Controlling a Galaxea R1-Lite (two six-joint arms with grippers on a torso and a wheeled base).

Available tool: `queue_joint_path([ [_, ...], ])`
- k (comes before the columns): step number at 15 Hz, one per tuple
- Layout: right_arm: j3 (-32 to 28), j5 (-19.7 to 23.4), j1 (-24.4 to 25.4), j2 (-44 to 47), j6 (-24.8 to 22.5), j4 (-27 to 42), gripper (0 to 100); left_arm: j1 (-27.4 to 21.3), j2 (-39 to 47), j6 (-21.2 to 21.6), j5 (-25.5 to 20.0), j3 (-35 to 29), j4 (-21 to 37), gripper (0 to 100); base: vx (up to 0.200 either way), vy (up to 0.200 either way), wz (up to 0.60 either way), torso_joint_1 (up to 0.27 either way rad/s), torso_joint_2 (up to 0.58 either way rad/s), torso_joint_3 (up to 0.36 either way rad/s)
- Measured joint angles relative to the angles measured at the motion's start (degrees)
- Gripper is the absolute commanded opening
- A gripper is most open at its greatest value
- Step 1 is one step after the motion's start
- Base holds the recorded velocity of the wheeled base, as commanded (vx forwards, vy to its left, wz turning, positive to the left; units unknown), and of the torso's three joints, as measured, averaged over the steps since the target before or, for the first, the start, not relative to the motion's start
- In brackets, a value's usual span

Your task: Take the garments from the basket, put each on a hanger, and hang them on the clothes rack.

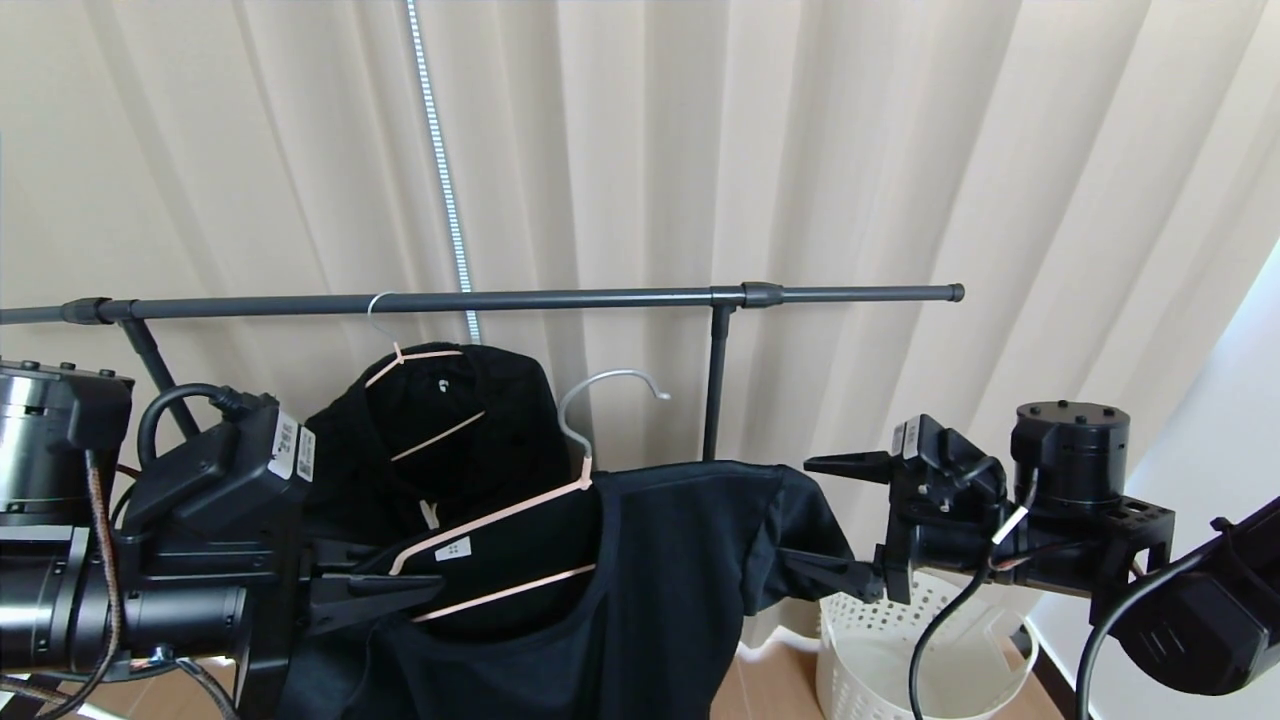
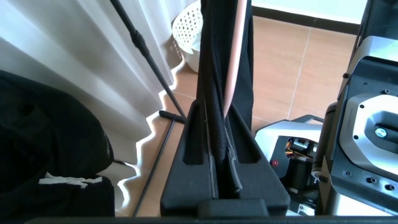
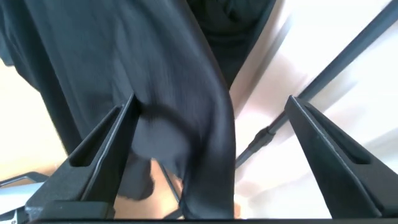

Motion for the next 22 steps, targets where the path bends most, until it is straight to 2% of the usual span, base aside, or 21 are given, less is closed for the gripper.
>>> queue_joint_path([
  [5,-0.6,0.0,-1.1,2.0,-1.3,0.1,100,1.3,-0.7,-0.2,0.0,0.8,0.0,0,0.0,0.0,0.0,0.0,0.0,0.0],
  [6,-0.9,0.0,-1.4,2.5,-1.3,0.1,0,1.4,-0.8,-0.3,0.0,1.0,0.0,0,0.0,0.0,0.0,0.0,0.0,0.0],
  [13,-2.2,-0.2,-2.5,3.5,-1.2,0.1,0,1.5,-1.4,-1.2,0.0,1.2,0.0,0,0.0,0.0,0.0,0.0,0.0,0.0],
  [17,-3.5,0.0,-5.6,3.2,-1.0,0.2,0,2.1,-2.8,-3.3,0.0,1.5,0.0,0,0.0,0.0,0.0,0.0,0.0,0.0],
  [20,-4.9,0.0,-8.0,3.2,-0.3,0.4,0,2.9,-3.5,-3.3,-0.1,2.1,0.0,0,0.0,0.0,0.0,0.0,0.0,0.0],
  [22,-6.1,0.2,-10.1,3.3,1.6,0.5,0,3.4,-4.3,-3.3,-0.2,2.6,0.0,0,0.0,0.0,0.0,0.0,0.0,0.0],
])
